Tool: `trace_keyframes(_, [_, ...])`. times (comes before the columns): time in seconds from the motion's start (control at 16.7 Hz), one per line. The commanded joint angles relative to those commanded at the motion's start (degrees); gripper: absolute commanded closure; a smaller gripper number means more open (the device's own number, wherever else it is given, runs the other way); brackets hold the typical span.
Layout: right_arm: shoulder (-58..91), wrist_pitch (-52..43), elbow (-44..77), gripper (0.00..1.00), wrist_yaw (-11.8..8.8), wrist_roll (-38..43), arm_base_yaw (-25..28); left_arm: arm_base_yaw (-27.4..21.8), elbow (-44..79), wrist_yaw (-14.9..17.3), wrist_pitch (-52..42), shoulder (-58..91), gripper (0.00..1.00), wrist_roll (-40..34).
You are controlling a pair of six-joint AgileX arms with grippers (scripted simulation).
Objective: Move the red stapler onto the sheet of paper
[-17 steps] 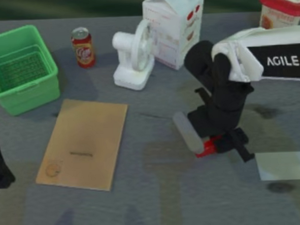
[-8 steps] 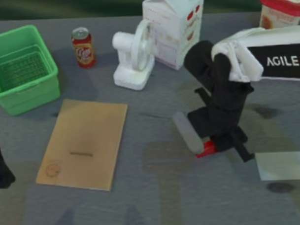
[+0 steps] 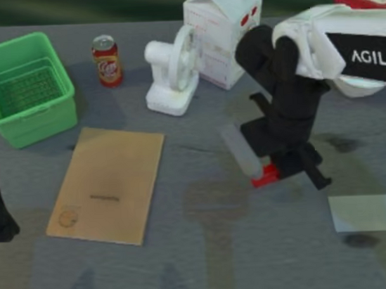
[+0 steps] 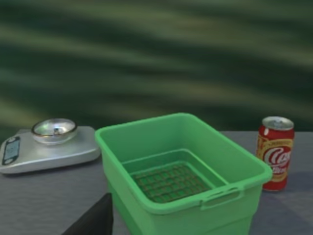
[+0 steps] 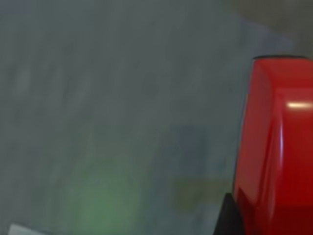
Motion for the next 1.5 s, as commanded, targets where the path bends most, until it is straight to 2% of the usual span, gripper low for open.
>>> trace_keyframes(0.3, [-3.4,-10.5,7.0,1.00,0.0,0.1,0.1,0.0,0.0,0.0,0.0,0.0,0.00,0.0])
trace_keyframes(0.66, [-4.4,-10.6,6.3,1.00,0.0,0.4,-0.8,0.0,0.0,0.0,0.0,0.0,0.00,0.0])
trace_keyframes(1.2, [-22.6,-7.5,-15.3,1.00,-0.1,4.7,-15.0,0.0,0.0,0.0,0.0,0.0,0.00,0.0])
trace_keyframes(1.5, [-23.6,-7.5,-16.3,1.00,-0.1,4.9,-15.8,0.0,0.0,0.0,0.0,0.0,0.00,0.0])
